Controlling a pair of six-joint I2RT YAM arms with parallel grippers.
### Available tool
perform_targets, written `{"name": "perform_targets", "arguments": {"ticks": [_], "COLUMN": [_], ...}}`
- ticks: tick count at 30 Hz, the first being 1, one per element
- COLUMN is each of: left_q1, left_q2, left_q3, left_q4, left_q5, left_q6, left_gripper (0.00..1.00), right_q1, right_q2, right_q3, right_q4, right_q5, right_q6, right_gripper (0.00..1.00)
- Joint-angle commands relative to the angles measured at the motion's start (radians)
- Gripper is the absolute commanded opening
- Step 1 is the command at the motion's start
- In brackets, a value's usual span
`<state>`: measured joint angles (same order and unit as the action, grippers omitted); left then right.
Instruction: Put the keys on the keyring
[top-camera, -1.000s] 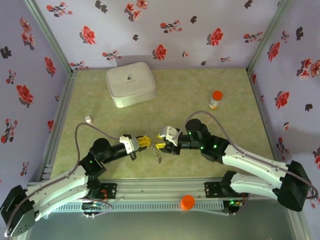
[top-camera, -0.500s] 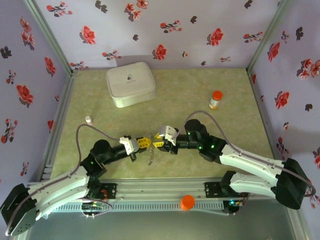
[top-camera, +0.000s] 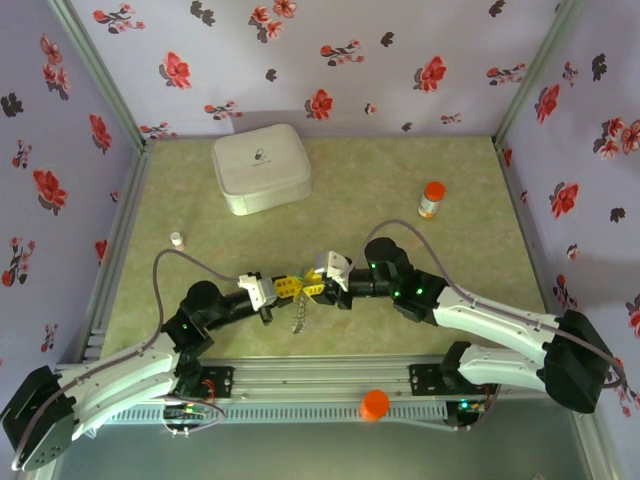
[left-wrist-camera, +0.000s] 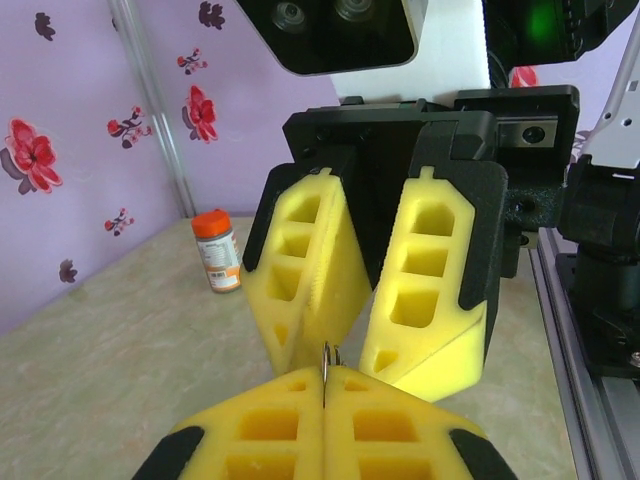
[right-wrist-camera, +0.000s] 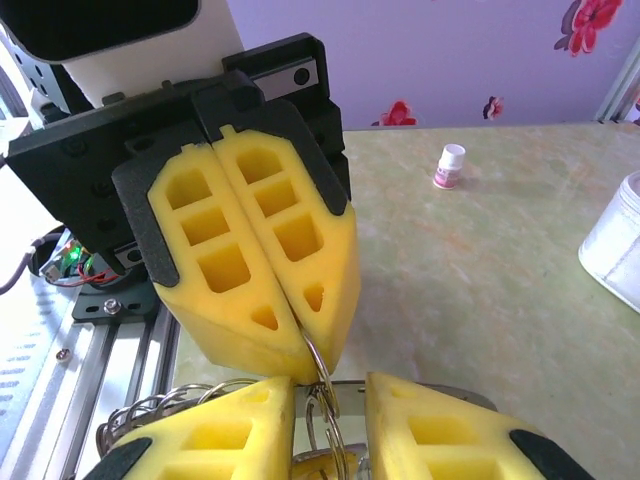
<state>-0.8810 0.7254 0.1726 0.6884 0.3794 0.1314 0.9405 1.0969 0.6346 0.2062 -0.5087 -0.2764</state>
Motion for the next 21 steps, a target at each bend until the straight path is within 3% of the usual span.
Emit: {"name": "perform_targets", "arguments": {"ticks": [1,6,9,12,16,21], "left_q1": [-0.007,-0.007,-0.007,-0.007,-0.006,-0.007], "left_q2": [0.000,0.009,0.008,-0.032,-0.058,-0.014], "left_q3": [0.000,0.004,0.011,0.049,0.112,0.176], "left_q4": [0.075,0.080,0.044,-0.155,-0.391,-0.497], "left_q5": [0.022,0.025,-0.020,-0.077,-0.116,-0.099], "left_q6": [-0.019,-0.021,-0.014,0.071,0.150,0.173], "left_gripper": [0.00,0.00,0.01,0.26,0.29,0.27], "right_q1": [-0.004,-0.004,-0.005,-0.005,0.000,0.034], "right_q2": [-0.024,-0.001,0.000,0.003,0.020,0.055], "right_q3": [-0.003,0.010,0.025,0.076,0.154,0.234], "right_q4": [0.018,0.030,0.003,-0.119,-0.291,-0.446], "right_q5": [-0.005,-0.034,-0.027,0.008,0.060,0.143], "right_q6": [0.015,0.017,-0.005,-0.071,-0.165,-0.262], "right_gripper": [0.21,0.00,0.00,0.00,0.00,0.00]}}
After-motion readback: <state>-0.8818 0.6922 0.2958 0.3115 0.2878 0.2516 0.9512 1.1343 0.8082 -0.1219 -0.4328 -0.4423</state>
